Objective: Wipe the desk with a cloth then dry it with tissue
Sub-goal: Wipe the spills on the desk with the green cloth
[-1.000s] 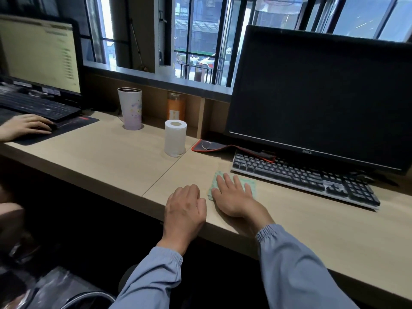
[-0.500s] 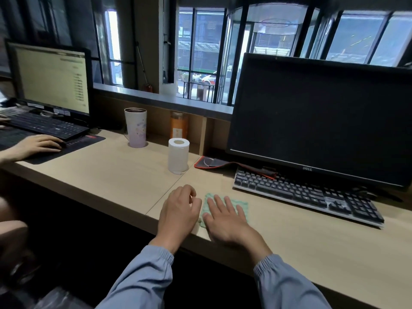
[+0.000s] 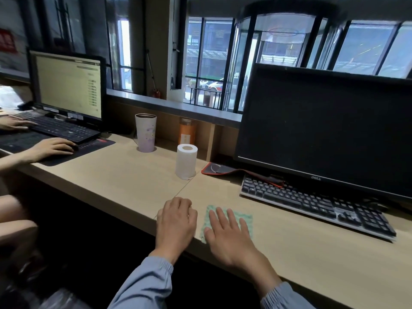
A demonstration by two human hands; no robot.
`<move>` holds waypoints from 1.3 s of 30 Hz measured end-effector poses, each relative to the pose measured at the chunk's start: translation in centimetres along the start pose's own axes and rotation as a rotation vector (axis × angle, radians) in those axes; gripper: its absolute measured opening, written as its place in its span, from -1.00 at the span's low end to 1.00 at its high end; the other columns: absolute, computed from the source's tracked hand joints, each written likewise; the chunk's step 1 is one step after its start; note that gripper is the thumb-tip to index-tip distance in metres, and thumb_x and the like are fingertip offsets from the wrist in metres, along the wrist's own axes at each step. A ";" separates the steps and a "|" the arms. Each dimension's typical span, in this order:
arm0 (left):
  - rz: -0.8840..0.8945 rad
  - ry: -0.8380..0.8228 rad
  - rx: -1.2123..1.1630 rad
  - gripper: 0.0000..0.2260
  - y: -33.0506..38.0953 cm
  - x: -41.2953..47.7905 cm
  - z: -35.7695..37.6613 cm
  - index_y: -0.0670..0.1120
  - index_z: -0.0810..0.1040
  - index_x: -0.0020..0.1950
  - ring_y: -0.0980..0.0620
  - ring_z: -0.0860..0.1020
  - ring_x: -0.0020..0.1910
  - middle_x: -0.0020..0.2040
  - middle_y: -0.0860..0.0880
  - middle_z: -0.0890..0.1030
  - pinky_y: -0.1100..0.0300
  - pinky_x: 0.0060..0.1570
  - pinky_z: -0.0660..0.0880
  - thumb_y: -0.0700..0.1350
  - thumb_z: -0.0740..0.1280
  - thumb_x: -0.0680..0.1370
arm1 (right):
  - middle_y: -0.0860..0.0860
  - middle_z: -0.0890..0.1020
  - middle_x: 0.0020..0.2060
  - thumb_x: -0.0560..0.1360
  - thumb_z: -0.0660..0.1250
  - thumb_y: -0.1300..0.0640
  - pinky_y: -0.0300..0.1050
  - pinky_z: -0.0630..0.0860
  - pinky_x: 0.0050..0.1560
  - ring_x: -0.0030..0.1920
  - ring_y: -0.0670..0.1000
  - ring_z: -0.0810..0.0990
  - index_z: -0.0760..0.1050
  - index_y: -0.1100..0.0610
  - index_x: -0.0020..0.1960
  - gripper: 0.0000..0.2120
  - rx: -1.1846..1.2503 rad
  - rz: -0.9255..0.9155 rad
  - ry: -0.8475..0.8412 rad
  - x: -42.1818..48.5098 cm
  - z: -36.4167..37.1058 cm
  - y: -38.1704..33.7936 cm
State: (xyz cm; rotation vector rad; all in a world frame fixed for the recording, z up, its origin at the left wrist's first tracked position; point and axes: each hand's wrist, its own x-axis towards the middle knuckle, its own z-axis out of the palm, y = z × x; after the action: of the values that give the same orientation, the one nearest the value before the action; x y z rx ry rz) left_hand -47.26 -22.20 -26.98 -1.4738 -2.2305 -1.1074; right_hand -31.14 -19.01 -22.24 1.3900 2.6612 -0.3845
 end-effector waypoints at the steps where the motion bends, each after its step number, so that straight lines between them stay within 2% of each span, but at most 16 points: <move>1: 0.002 0.000 0.015 -0.68 0.0 0.0 0.1 0.01 0.57 0.02 -0.05 0.51 -0.05 -0.02 0.05 0.57 -0.02 -0.08 0.41 0.06 0.06 0.55 | -0.08 -0.32 0.64 0.70 -0.24 -0.18 0.17 -0.37 0.57 0.61 0.04 -0.41 -0.28 -0.04 0.68 -0.40 -0.002 0.003 -0.003 0.1 0.0 0.0; 7: 0.003 -0.007 0.094 -0.71 0.0 0.3 0.5 0.01 0.57 -0.02 -0.08 0.48 -0.07 -0.04 0.03 0.55 0.00 -0.13 0.35 0.06 0.10 0.53 | -0.08 -0.28 0.65 0.69 -0.22 -0.18 0.18 -0.35 0.56 0.62 0.04 -0.37 -0.24 -0.05 0.68 -0.39 0.041 0.021 0.016 4.2 -1.4 0.8; 11: 0.026 -0.024 0.160 -0.83 -0.2 0.2 0.5 0.02 0.55 0.01 -0.08 0.46 -0.07 -0.03 0.02 0.52 0.02 -0.15 0.31 0.04 0.23 0.55 | -0.06 -0.27 0.66 0.70 -0.21 -0.17 0.20 -0.34 0.58 0.63 0.05 -0.36 -0.24 -0.04 0.69 -0.40 0.057 0.048 0.024 5.9 -2.3 0.9; 17: 0.011 -0.028 0.130 -0.68 0.2 0.3 0.2 0.02 0.57 0.00 -0.06 0.47 -0.05 -0.02 0.03 0.54 0.00 -0.11 0.34 0.07 0.04 0.56 | -0.06 -0.34 0.63 0.70 -0.25 -0.18 0.20 -0.39 0.55 0.60 0.06 -0.43 -0.31 -0.03 0.67 -0.40 0.033 0.030 -0.019 2.6 -0.9 -0.2; 21: 0.036 0.014 0.138 -0.72 0.0 0.1 0.6 0.02 0.56 -0.05 -0.07 0.45 -0.12 -0.06 0.03 0.53 0.04 -0.17 0.26 0.05 0.09 0.54 | -0.08 -0.37 0.61 0.71 -0.26 -0.18 0.19 -0.42 0.54 0.59 0.05 -0.45 -0.33 -0.04 0.67 -0.41 0.009 0.028 0.001 0.4 0.2 -1.0; 29: 0.024 -0.009 0.148 -0.74 0.0 0.2 0.5 0.04 0.57 -0.03 -0.06 0.47 -0.10 -0.05 0.04 0.53 0.01 -0.15 0.35 0.06 0.10 0.55 | -0.07 -0.30 0.64 0.71 -0.22 -0.17 0.20 -0.37 0.57 0.62 0.05 -0.38 -0.26 -0.04 0.68 -0.41 0.039 0.030 0.007 5.1 -1.9 -0.2; 35: -0.003 -0.069 0.147 -0.62 0.3 0.3 0.0 0.04 0.57 0.05 -0.06 0.46 0.01 0.04 0.03 0.54 0.00 -0.06 0.33 0.10 -0.01 0.55 | -0.05 -0.32 0.64 0.71 -0.23 -0.16 0.23 -0.39 0.55 0.61 0.08 -0.41 -0.29 -0.03 0.68 -0.41 0.038 0.016 -0.024 4.3 -1.8 -0.7; 39: 0.015 -0.069 0.149 -0.60 0.1 0.3 0.2 0.03 0.56 0.07 -0.05 0.45 0.01 0.05 0.03 0.52 0.03 -0.08 0.27 0.10 -0.03 0.55 | -0.07 -0.34 0.63 0.71 -0.25 -0.18 0.21 -0.40 0.55 0.60 0.06 -0.43 -0.30 -0.04 0.67 -0.41 -0.004 -0.026 -0.021 1.2 -0.3 -1.2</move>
State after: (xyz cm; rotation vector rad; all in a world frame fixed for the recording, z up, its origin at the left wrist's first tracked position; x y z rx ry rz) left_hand -47.26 -21.89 -26.89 -1.4855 -2.2886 -0.8774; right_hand -32.82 -18.64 -22.02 1.3445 2.6643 -0.3940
